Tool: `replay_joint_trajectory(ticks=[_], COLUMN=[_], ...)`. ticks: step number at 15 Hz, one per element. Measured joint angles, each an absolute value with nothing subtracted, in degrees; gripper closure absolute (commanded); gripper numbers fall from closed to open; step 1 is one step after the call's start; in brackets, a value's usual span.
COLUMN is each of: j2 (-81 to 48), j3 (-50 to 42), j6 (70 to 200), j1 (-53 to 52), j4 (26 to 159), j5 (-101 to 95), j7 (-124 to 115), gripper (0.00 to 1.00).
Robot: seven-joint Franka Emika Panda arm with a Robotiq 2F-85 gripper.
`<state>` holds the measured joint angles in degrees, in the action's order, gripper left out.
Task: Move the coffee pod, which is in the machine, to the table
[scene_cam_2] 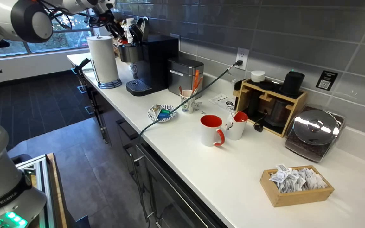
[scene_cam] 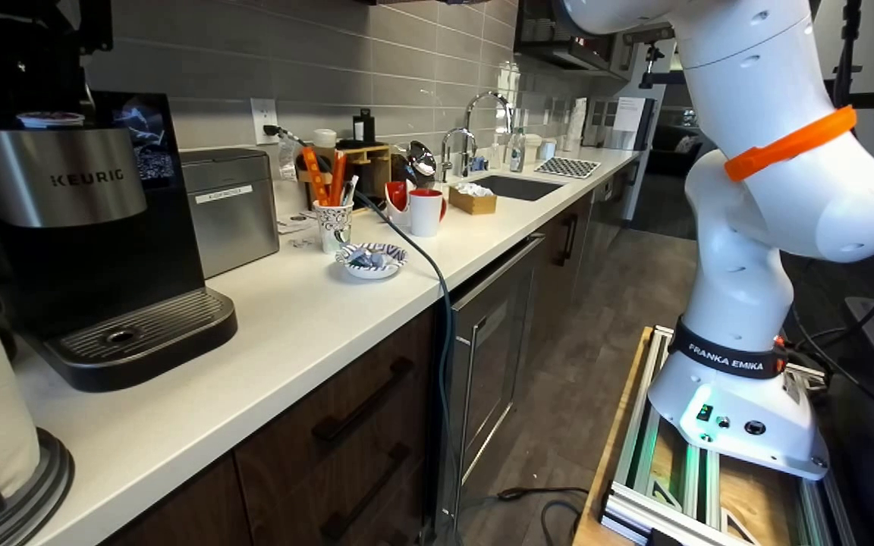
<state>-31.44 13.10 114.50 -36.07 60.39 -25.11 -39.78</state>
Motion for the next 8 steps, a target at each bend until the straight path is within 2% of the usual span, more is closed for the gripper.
replay_joint_trajectory(ticks=[8], j2=[-32.96], j3=[10.88], j6=[104.97], j1=[-37.14], j4=[55.28], j5=[-23.35], j7=[-36.82], gripper=[0.0])
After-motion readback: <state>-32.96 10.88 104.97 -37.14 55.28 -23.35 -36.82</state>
